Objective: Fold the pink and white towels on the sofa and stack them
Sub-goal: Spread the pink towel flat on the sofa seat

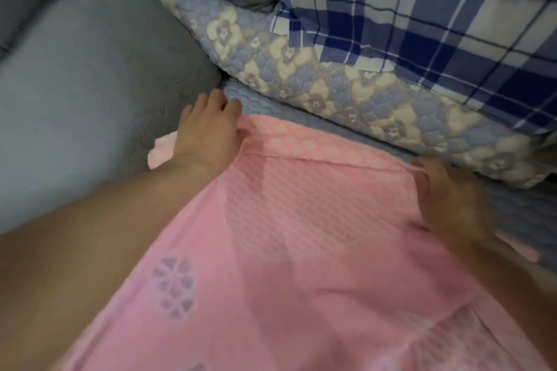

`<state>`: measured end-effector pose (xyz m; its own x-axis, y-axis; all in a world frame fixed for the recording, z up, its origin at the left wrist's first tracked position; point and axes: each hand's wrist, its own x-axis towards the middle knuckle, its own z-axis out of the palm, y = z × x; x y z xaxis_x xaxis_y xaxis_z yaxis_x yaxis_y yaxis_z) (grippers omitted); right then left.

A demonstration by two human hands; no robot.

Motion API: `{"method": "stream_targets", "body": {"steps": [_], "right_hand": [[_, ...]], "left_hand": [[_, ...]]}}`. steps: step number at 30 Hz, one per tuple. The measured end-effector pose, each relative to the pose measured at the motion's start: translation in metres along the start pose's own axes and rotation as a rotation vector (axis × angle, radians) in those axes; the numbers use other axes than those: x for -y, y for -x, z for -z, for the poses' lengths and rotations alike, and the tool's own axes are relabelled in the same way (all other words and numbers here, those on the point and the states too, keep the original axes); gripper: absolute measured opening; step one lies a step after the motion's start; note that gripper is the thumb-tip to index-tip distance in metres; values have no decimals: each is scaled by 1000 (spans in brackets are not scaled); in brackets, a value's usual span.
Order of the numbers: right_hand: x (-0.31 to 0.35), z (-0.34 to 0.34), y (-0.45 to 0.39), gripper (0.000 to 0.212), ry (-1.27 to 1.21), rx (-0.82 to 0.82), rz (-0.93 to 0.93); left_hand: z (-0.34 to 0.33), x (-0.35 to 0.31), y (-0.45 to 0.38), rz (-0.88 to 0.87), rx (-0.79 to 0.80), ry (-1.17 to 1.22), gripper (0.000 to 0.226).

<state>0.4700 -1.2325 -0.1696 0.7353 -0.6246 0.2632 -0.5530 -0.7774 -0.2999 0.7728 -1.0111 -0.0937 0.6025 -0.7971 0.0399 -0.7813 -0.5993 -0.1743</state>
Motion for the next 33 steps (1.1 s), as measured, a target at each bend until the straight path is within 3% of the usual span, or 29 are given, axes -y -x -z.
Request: {"method": "stream_targets", "body": {"steps": [1, 3, 6, 8, 10, 13, 15, 19, 21, 23, 25, 27, 29, 31, 33], "right_hand": [[1, -8, -10, 9, 54, 13, -35], [-4, -27, -20, 10, 152, 134, -87], [-13, -44, -13, 7, 287, 327, -93], [-15, -46, -6, 7, 308, 323, -86], [-14, -46, -1, 8, 306, 293, -133], [-17, -52, 1, 5, 307, 296, -151], [-19, -53, 1, 5, 318, 299, -126], [-19, -50, -3, 11, 322, 297, -76], [-15, -52, 1, 20, 305, 275, -98], [-11, -60, 10, 27, 342, 262, -111], [-13, -72, 18, 24, 375, 207, -150], [-19, -82, 20, 21, 369, 133, -153], [-24, -89, 22, 17, 365, 98, -128], [-27, -91, 24, 14, 353, 67, -124], [-28, -95, 24, 11, 347, 43, -134]], "left_hand": [[-6, -8, -7, 107, -33, -49, 31], [-22, -23, -9, 268, 55, -135, 45], [-52, -33, 10, 287, 405, -139, 54], [-65, -35, 25, 242, 595, -15, 57], [-73, -37, 37, 339, 703, 214, 71], [-82, -45, 62, 554, 619, 383, 75], [-85, -52, 84, 528, 551, 291, 62], [-82, -37, 66, 368, 104, 166, 24], [-82, -22, 27, 357, 0, 228, 26], [-86, -8, -17, 374, 102, 267, 46], [-98, 3, -51, 353, 333, 281, 62], [-116, 7, -61, 297, 495, 231, 63], [-127, 8, -61, 324, 484, 265, 46], [-125, 6, -64, 380, 367, 288, 27], [-120, -1, -77, 488, 247, 382, 24]]}}
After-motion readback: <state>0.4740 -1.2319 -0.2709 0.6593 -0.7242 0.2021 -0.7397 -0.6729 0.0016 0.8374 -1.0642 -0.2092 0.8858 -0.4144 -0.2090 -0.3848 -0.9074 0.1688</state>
